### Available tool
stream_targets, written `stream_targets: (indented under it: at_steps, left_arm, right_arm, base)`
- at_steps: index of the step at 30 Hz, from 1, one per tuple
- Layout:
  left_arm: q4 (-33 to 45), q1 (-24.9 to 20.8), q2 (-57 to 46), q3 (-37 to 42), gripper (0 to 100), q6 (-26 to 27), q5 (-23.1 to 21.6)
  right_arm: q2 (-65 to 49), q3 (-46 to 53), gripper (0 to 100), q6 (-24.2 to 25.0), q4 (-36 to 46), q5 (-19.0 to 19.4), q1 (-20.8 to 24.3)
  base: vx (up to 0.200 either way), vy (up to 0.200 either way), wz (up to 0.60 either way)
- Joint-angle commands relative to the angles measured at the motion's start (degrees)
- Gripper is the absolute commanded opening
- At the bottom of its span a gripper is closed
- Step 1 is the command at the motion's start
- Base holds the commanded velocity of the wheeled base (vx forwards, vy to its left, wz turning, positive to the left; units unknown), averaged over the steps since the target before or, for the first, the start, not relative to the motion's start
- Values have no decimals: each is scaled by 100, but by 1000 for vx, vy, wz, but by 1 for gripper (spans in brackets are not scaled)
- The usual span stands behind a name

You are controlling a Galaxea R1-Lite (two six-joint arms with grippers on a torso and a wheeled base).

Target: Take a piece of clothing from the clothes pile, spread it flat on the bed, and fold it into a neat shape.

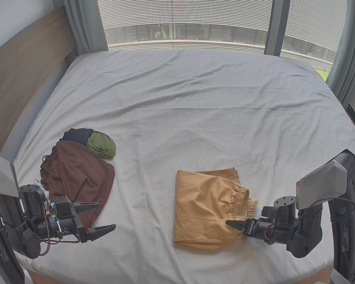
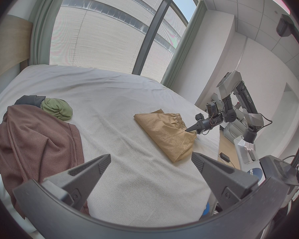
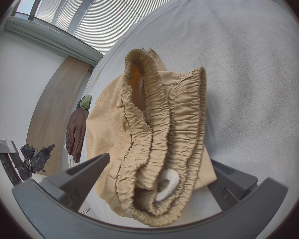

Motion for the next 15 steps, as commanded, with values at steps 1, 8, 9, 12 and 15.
stream_targets:
  at_steps: [1, 8, 9, 12, 15]
  left_arm:
    - [-2, 16, 17, -8, 100, 2, 2]
    - [-2, 16, 35, -17, 100, 2, 2]
    - [-2, 16, 35, -17, 100, -7, 2]
    - [-2, 24, 35, -17, 100, 2, 2]
    - [-2, 16, 35, -17, 100, -7, 2]
  right_arm:
    - [16, -46, 100, 24, -1, 6, 63]
    - [25, -90, 100, 24, -1, 6, 37]
    - [25, -90, 100, 24, -1, 6, 37]
    - [25, -90, 100, 24, -1, 6, 46]
    - [25, -90, 100, 24, -1, 6, 46]
  base:
    - [0, 0, 0]
    - [0, 0, 0]
    - [0, 0, 0]
    - [0, 0, 0]
    - [0, 0, 0]
